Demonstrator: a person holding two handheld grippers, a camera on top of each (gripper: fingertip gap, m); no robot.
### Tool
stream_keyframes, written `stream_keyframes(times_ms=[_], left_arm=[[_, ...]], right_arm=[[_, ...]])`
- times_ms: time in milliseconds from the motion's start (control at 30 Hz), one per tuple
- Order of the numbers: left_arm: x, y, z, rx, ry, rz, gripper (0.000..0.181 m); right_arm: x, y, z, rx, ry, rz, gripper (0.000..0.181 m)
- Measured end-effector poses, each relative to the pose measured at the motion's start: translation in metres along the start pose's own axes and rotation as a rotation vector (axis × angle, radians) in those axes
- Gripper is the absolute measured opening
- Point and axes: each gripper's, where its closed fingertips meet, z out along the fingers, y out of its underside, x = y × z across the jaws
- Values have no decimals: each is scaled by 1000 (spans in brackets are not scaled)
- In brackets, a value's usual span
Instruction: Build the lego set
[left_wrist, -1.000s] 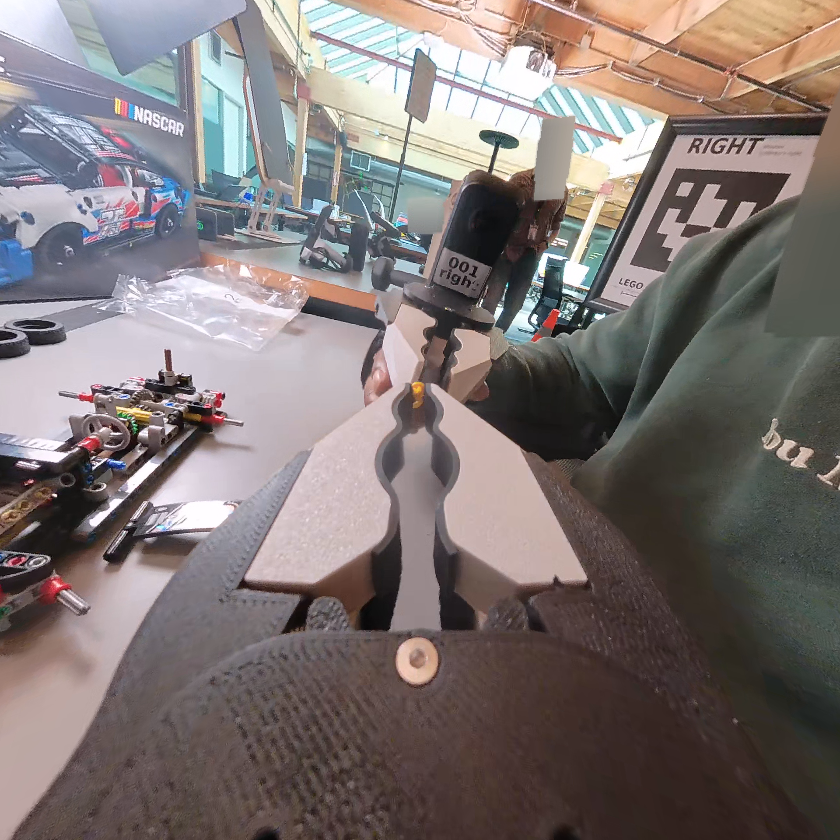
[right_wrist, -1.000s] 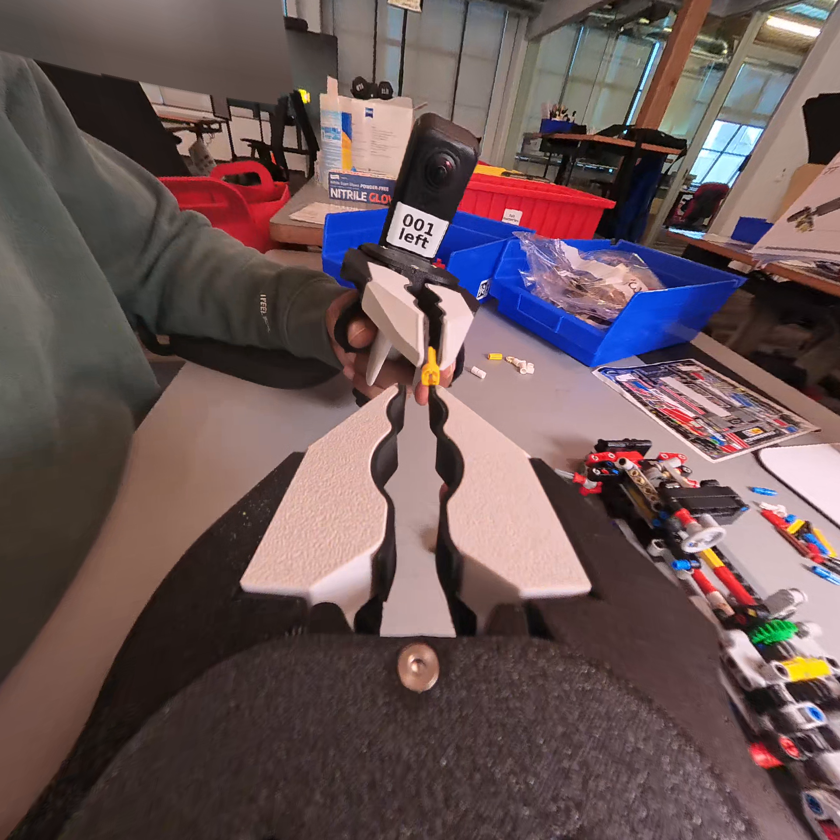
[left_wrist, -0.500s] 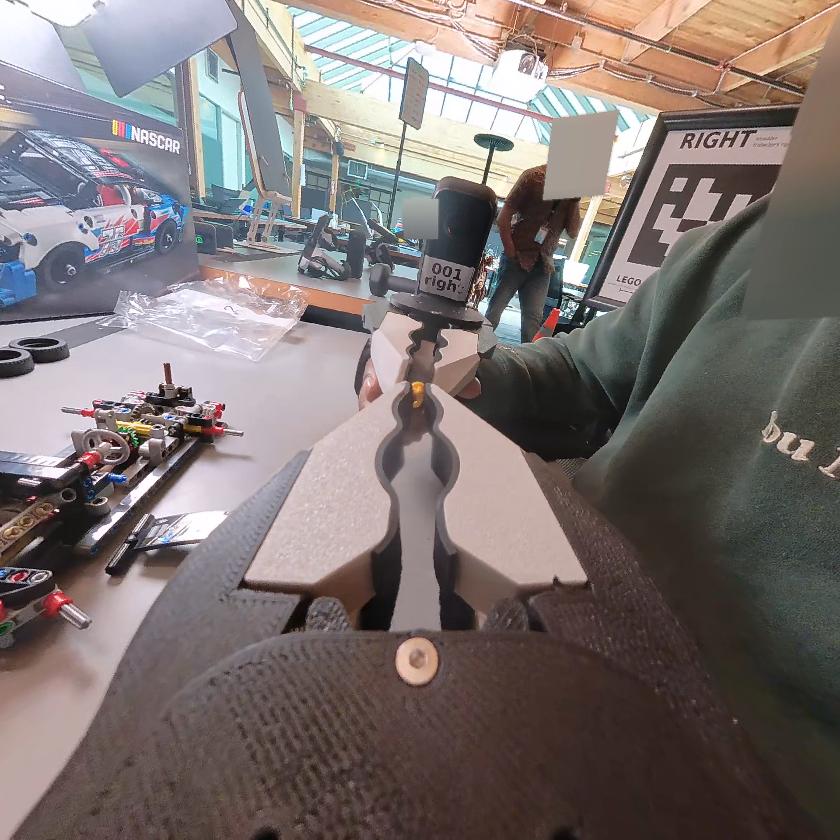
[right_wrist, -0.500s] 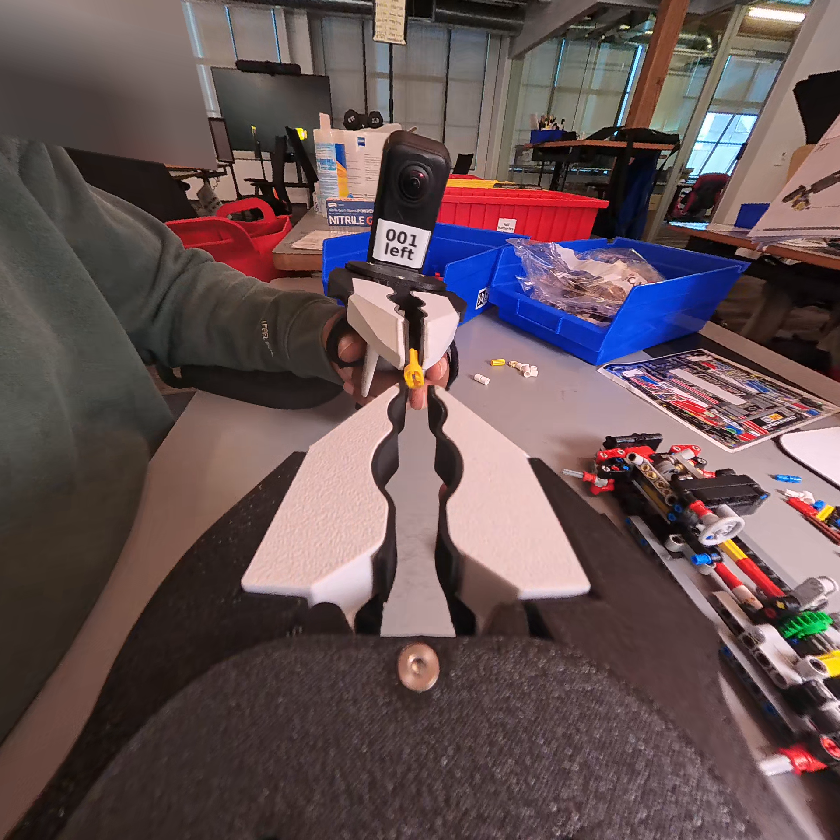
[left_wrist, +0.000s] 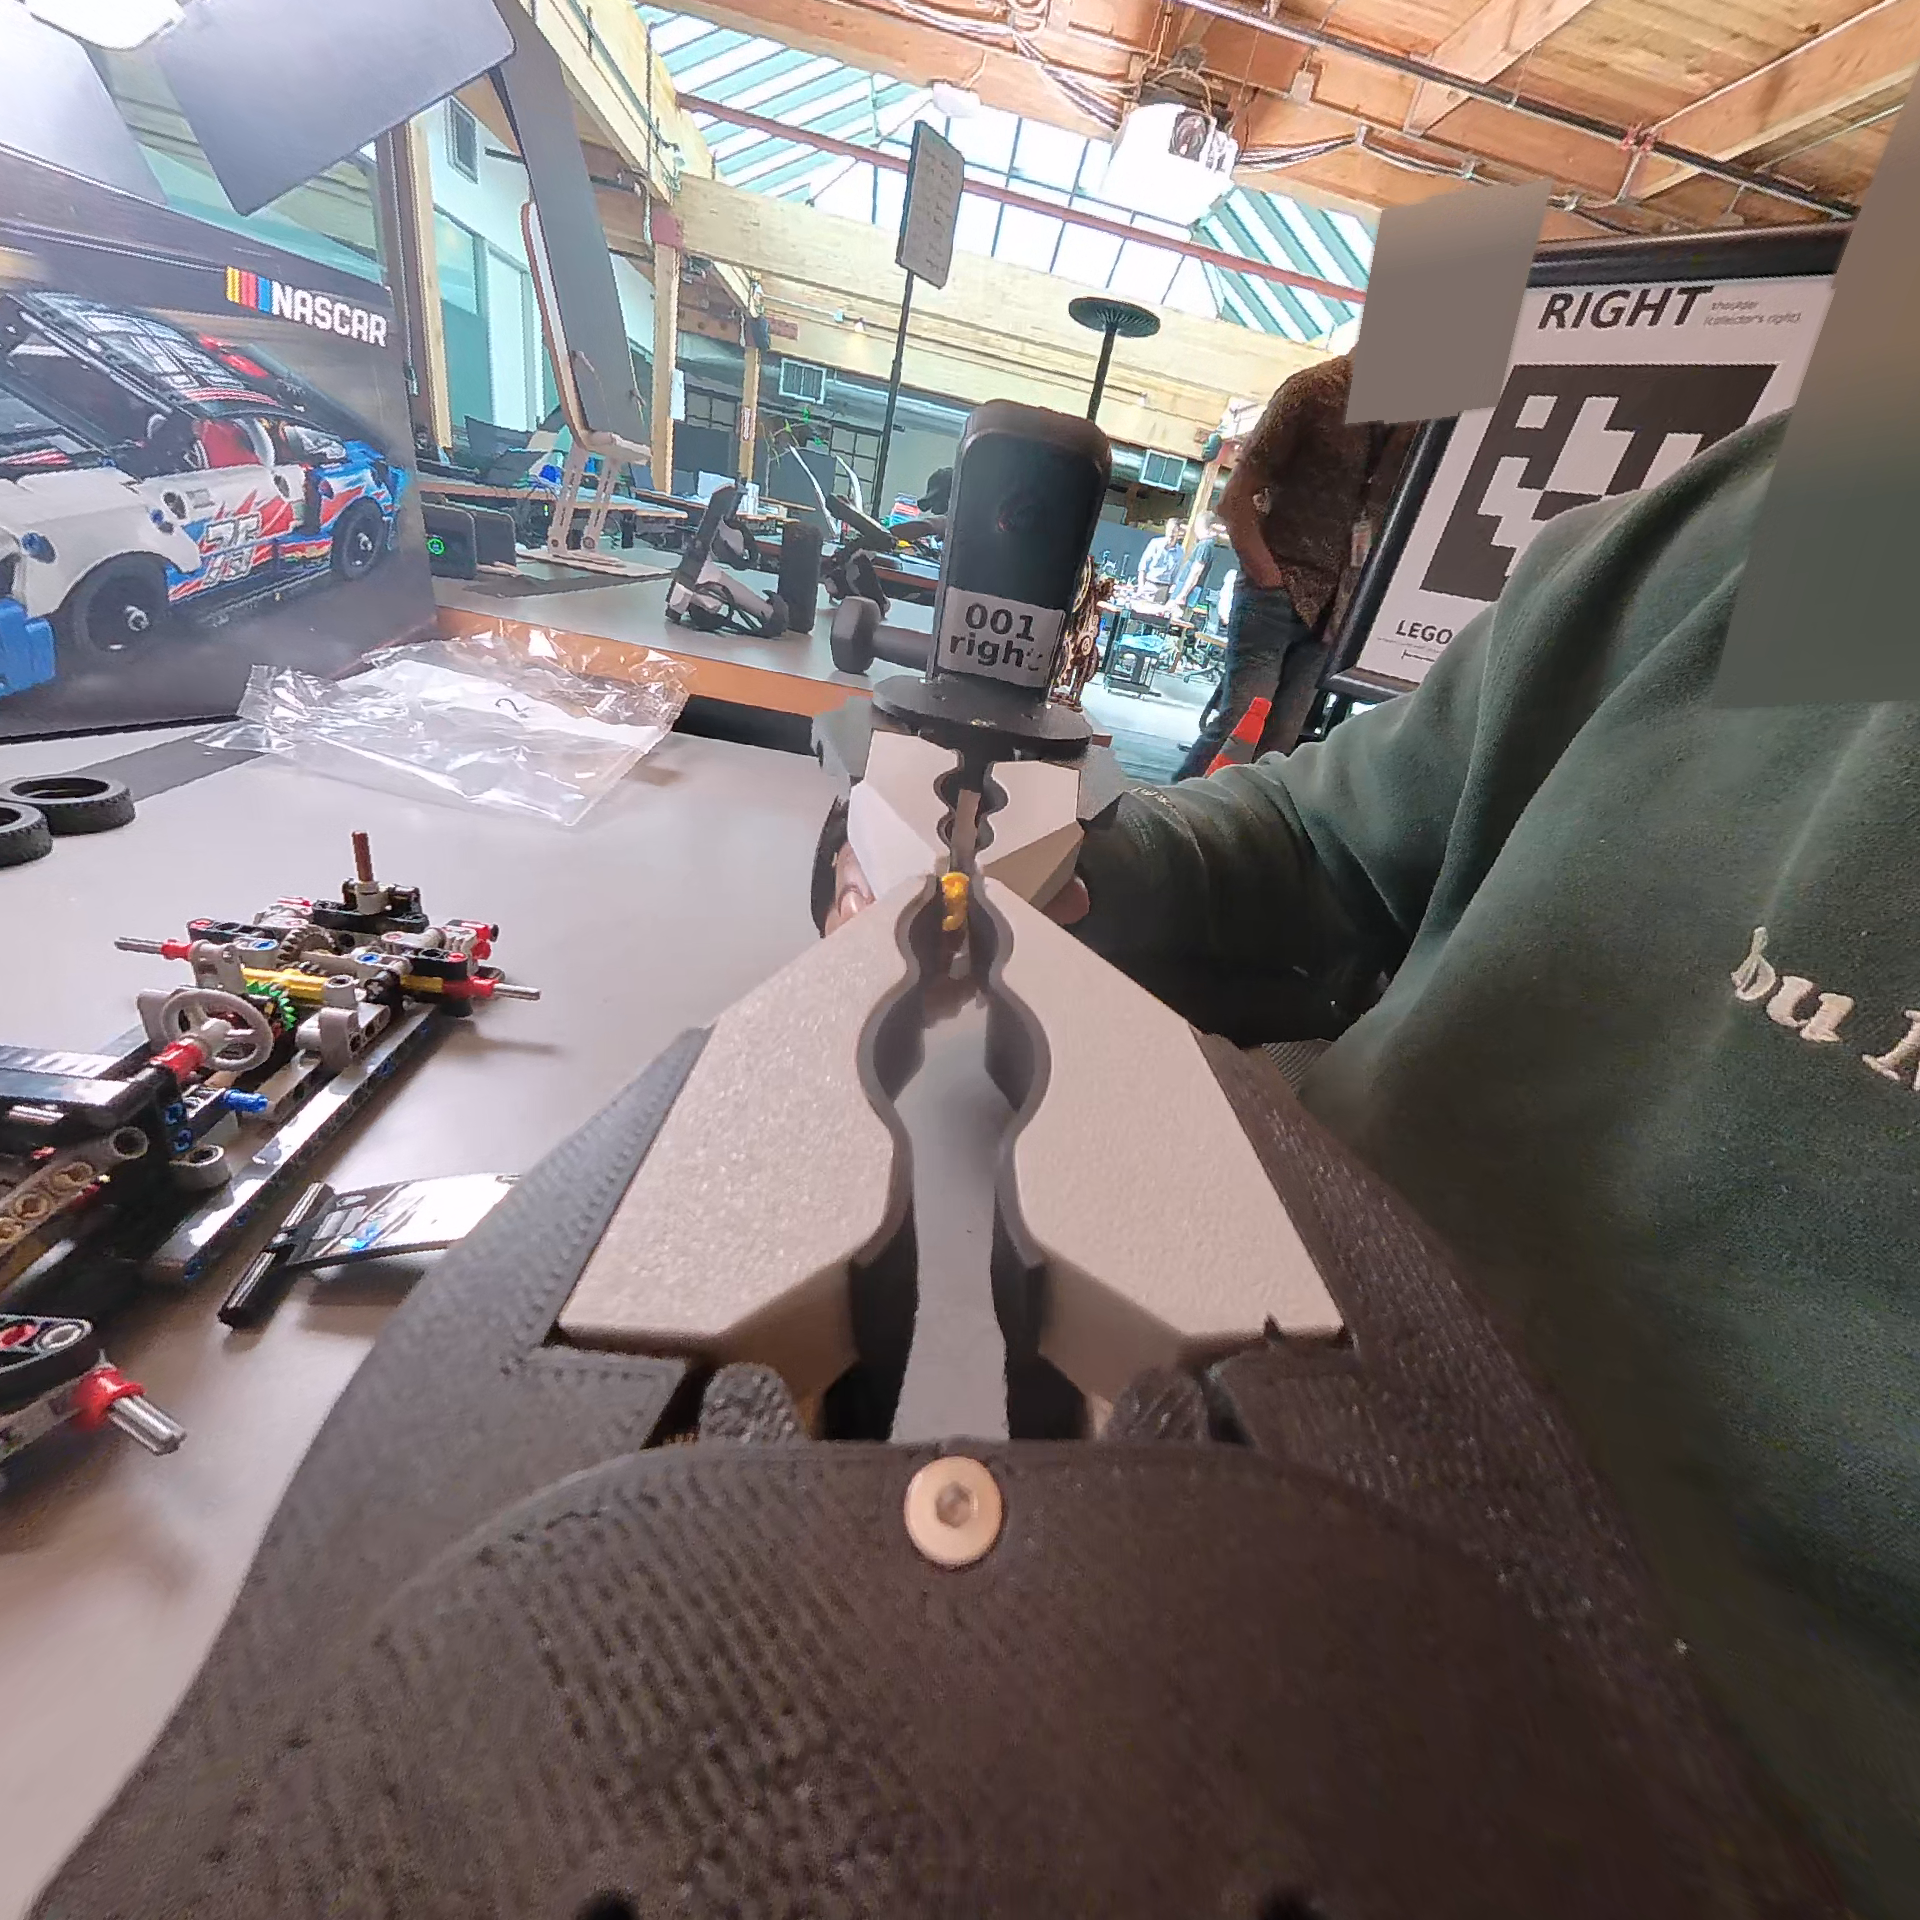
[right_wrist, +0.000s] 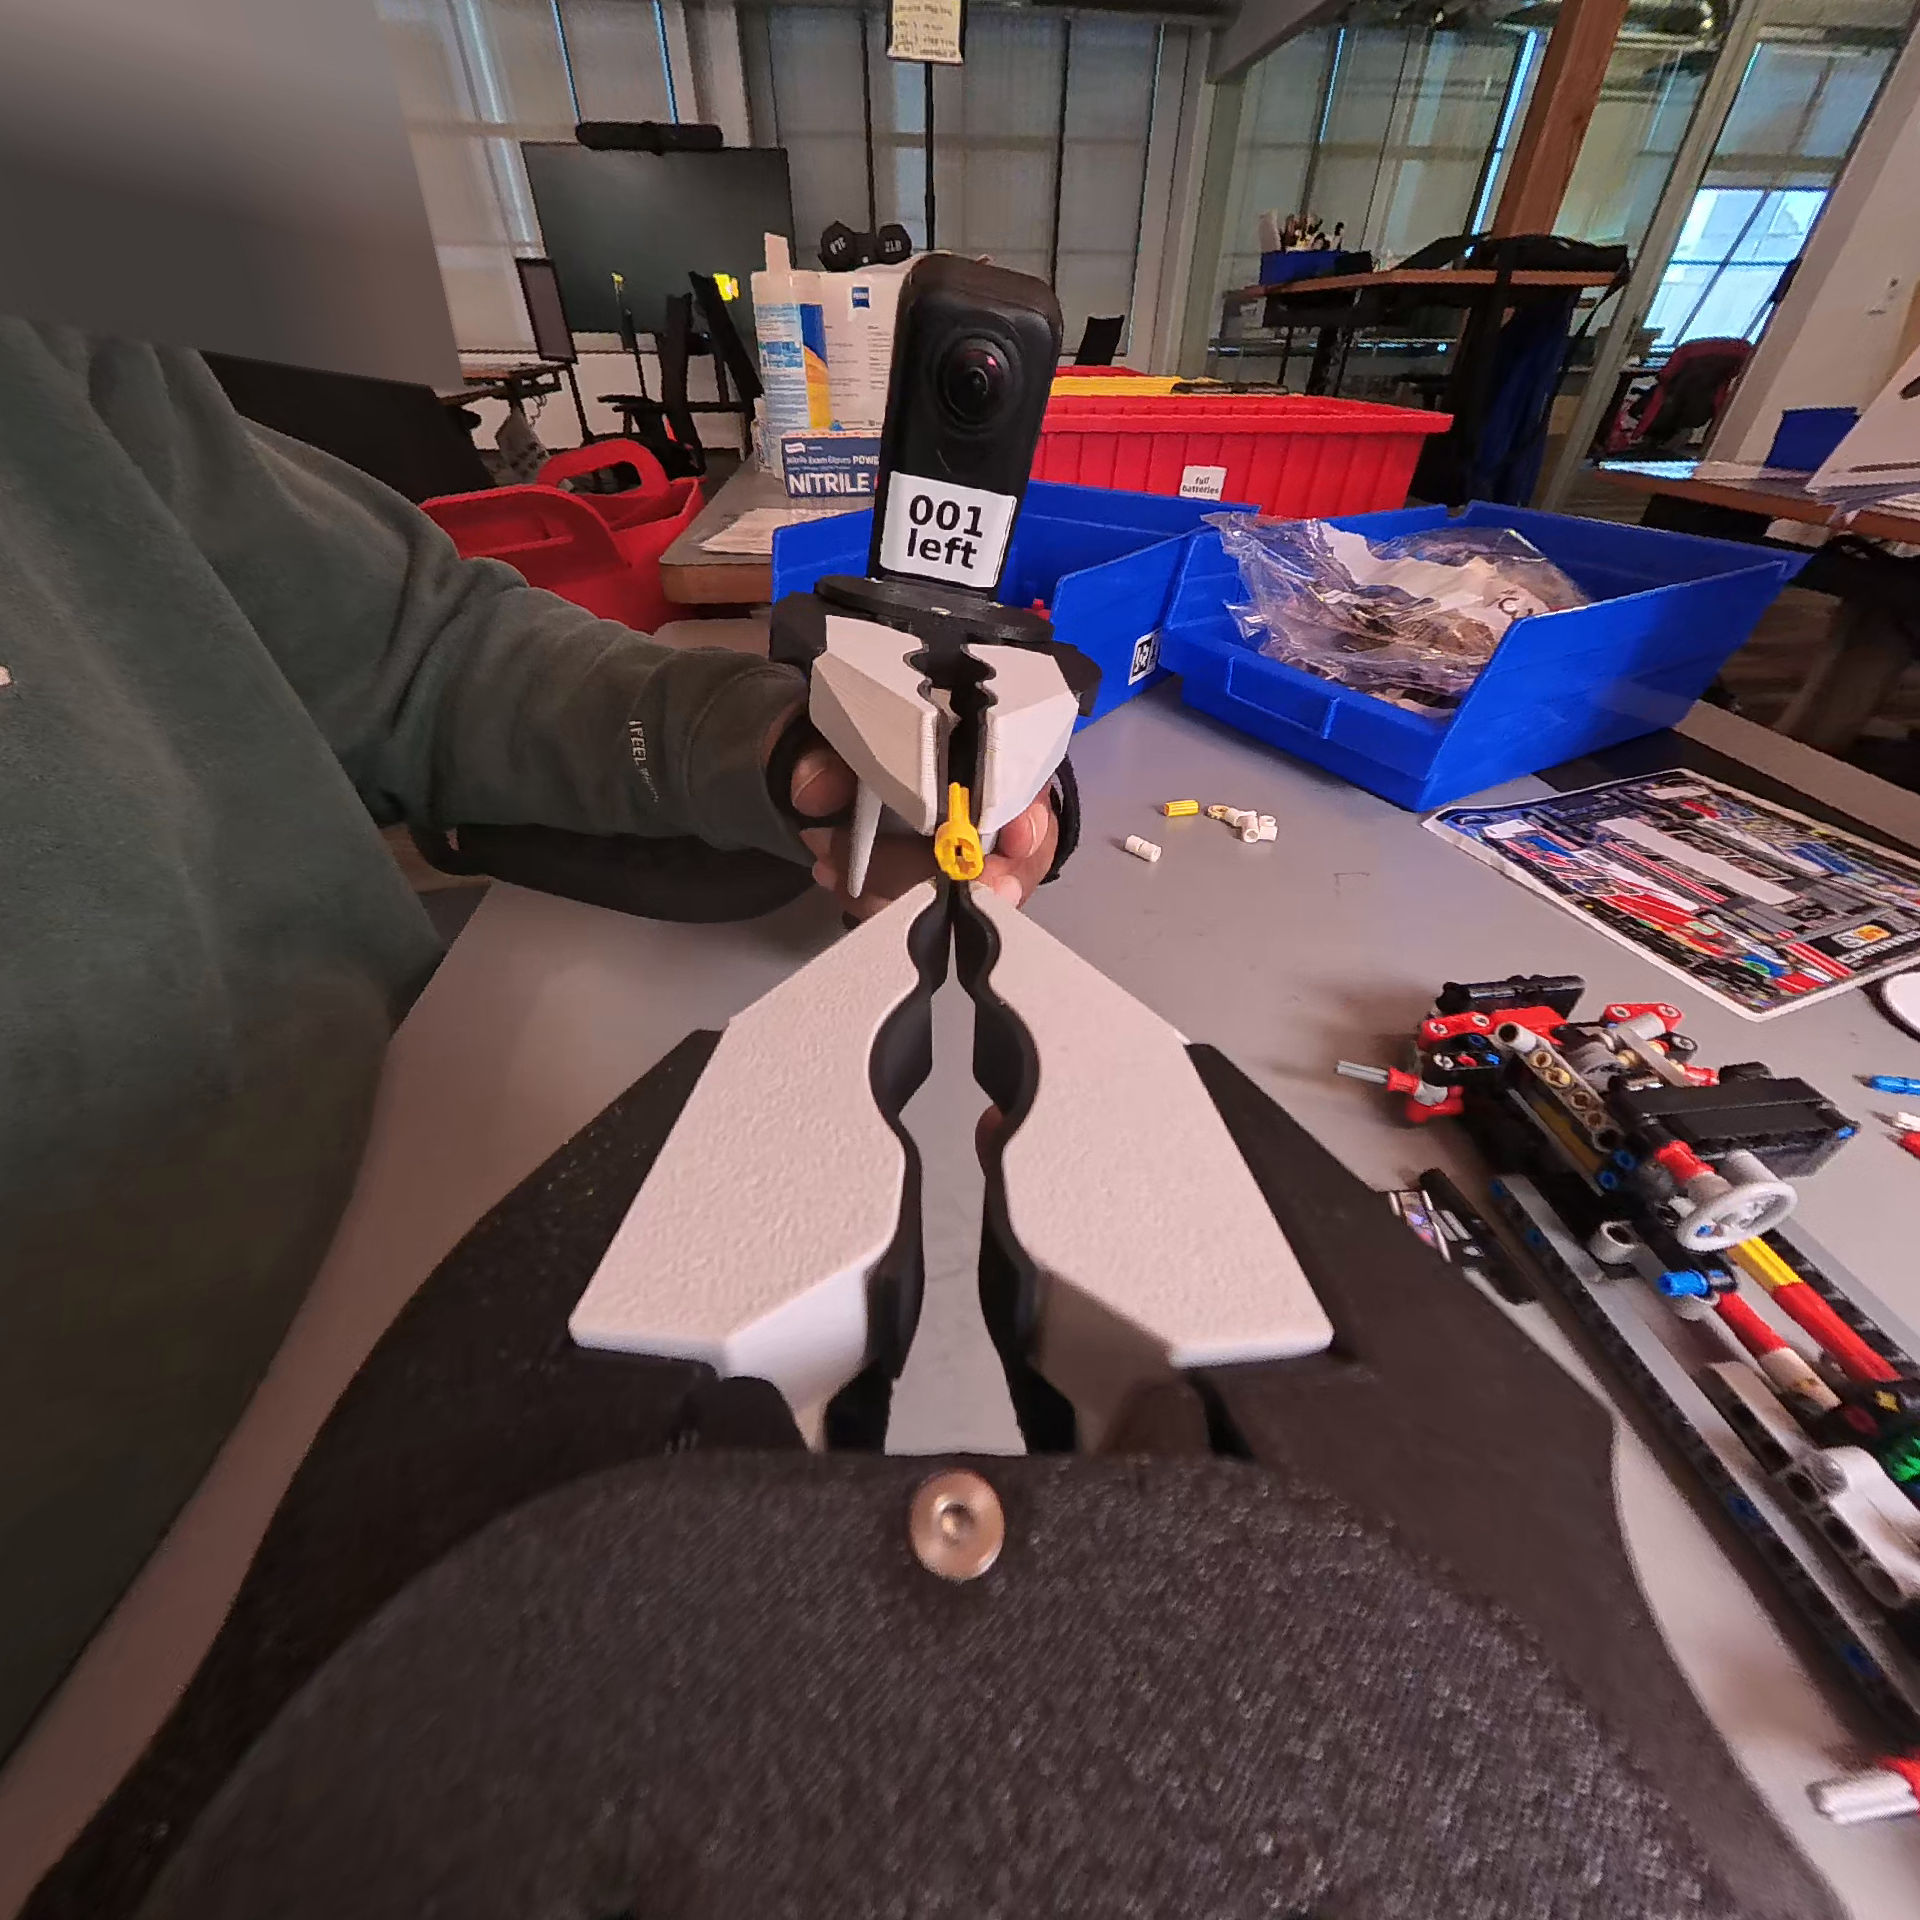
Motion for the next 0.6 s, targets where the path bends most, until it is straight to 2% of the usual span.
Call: stream_keyframes(times_ms=[400, 600], left_arm=[[0, 2, 1, -10, -5, 13, 2], [1, 2, 0, -14, 3, 8, 2]], right_arm=[[3, 0, 0, 4, 7, 15, 6], [-1, 3, 1, -6, -13, 0, 0]])
